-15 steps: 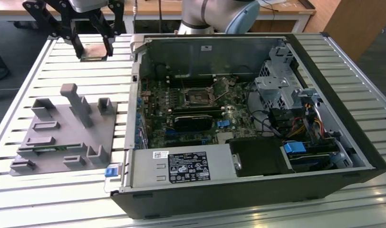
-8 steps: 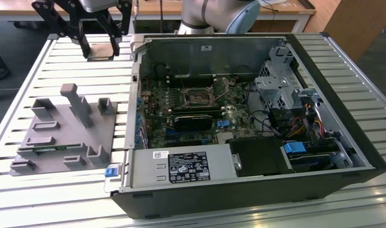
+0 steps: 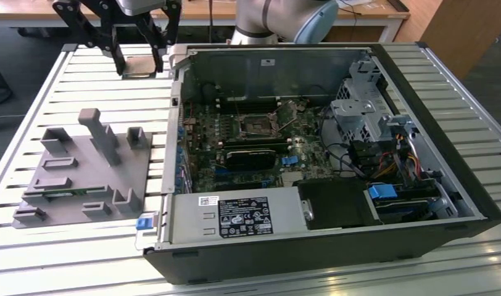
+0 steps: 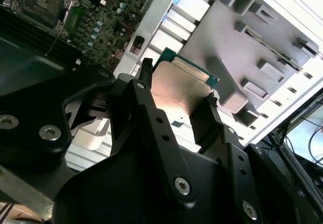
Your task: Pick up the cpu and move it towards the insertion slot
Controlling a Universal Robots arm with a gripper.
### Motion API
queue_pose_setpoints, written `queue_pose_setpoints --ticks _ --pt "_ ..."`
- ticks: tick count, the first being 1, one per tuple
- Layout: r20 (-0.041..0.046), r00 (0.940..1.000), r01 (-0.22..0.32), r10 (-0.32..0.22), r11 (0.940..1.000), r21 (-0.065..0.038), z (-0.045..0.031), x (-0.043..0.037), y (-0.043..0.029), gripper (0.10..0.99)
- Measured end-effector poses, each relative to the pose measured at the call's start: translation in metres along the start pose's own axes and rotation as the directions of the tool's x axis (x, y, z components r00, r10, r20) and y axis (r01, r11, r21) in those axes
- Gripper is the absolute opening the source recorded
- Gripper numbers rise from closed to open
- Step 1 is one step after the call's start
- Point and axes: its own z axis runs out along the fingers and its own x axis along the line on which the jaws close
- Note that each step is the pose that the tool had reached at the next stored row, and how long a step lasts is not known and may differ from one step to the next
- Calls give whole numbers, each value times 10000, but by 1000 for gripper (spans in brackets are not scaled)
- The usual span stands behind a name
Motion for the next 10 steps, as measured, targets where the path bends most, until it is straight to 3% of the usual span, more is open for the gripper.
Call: queue_pose_setpoints --ticks 10 --pt "0 10000 0 0 10000 0 0 -157 4 545"
